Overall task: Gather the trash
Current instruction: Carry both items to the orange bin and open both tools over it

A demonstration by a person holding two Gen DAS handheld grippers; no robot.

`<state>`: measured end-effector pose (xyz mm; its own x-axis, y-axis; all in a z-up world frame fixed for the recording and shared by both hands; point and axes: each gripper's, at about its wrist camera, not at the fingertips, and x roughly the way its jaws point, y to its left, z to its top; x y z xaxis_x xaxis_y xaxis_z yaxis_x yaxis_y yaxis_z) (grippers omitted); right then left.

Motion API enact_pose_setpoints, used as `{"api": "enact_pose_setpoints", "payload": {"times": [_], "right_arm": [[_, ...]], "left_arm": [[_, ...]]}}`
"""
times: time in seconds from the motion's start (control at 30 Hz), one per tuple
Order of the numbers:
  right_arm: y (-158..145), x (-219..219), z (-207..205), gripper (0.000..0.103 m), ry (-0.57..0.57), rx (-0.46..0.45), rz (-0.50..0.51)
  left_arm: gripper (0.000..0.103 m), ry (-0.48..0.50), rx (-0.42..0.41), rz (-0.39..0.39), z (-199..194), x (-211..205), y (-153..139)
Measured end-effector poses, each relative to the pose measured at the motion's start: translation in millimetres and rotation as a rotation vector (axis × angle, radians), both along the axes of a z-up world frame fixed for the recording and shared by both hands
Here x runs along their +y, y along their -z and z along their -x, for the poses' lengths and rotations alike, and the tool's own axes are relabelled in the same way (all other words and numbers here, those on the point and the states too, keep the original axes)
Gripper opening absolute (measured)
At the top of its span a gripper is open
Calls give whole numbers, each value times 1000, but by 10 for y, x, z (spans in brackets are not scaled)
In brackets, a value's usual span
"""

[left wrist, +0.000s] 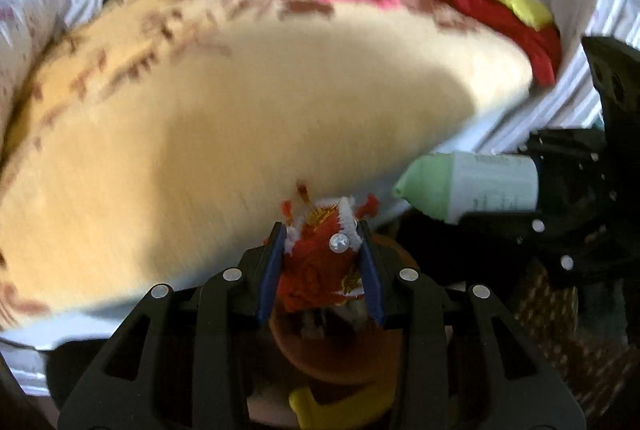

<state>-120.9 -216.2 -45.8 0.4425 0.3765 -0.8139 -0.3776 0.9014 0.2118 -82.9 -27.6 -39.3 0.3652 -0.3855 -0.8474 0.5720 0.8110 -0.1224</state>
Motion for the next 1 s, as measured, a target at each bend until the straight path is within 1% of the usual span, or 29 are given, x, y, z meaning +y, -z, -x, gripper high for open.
{"api": "enact_pose_setpoints", "payload": {"times": [0.13,0.23,0.3,0.37,0.6,0.73,0.77,0.8,0.83,0.87,0.9,0.93,1.0], "right_arm": [[344,51,45,48,-2,96,18],[533,86,37,48,-1,134,45],[584,112,43,48,-7,141,61],[606,119,27,48,-7,151,55],[765,120,-6,48,-6,187,68],[840,124,-8,48,-8,210,73],[856,141,-19,48,-10,217,71],[872,176,-34,49,-10,225,72],[886,189,-46,57,-7,228,66],[887,188,-49,62,-5,230,61],[879,192,-65,69,2,230,56],[869,194,-77,70,8,227,56],[869,174,-76,70,12,221,60]], "left_arm": [[35,36,123,-63,165,15,418],[35,43,198,-86,196,23,622],[35,47,203,-99,218,14,688],[35,50,207,-103,225,-8,721],[35,86,230,-124,241,-105,806],[36,86,247,-135,216,-112,850],[36,85,248,-138,211,-107,854],[39,82,251,-143,207,-102,860],[42,79,253,-146,210,-105,869],[43,77,258,-151,207,-115,875],[47,74,261,-156,208,-125,882],[50,70,262,-160,204,-128,891],[53,65,254,-173,217,-140,890]]}}
